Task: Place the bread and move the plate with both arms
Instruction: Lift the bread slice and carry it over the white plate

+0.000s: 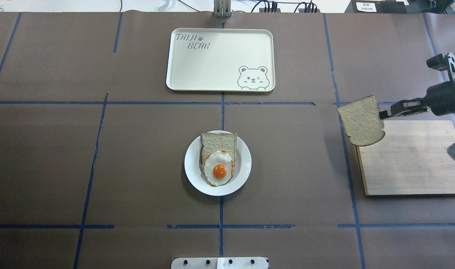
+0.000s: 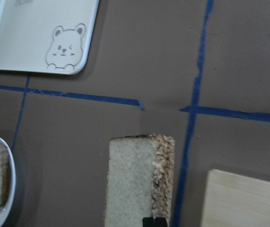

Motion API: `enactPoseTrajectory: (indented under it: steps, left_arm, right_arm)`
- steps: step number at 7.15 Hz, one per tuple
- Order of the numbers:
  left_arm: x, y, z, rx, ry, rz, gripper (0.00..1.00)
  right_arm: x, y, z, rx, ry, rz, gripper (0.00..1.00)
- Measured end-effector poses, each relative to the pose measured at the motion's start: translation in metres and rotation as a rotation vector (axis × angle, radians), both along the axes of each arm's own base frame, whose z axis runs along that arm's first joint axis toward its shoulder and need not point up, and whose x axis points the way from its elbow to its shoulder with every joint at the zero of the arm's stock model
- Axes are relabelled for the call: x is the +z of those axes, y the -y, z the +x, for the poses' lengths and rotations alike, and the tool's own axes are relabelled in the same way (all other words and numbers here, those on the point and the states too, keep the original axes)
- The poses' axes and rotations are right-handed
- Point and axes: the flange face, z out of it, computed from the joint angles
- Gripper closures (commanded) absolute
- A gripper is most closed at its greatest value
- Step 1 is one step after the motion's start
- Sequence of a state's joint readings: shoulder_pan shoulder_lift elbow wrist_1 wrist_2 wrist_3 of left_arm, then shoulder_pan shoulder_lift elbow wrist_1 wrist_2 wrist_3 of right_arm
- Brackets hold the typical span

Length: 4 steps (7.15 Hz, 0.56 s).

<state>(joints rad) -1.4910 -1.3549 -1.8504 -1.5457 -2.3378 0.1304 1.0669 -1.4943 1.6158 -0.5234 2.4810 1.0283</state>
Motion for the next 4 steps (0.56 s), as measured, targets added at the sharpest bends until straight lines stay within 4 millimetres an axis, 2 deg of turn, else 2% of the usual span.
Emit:
enactPoseTrajectory:
  steps: [1,2,3,4]
  left_arm:
    - [0.000,0.000,0.000,0.000,0.000,0.001,0.00]
    - [0.000,0.000,0.000,0.000,0.000,0.001,0.00]
    - [0.000,0.000,0.000,0.000,0.000,0.001,0.00]
    - [0.000,0.001,0.000,0.000,0.000,0.001,0.00]
  right_arm:
    - [-0.043,0.013,-0.034,-0.015,0.037,0.014,1.00]
    - [-0.080,0.018,-0.072,-0.021,0.063,0.026,1.00]
    - [-0.118,0.017,-0.114,-0.004,0.089,0.015,1.00]
    - [-0.150,0.006,-0.156,0.021,0.118,-0.005,1.00]
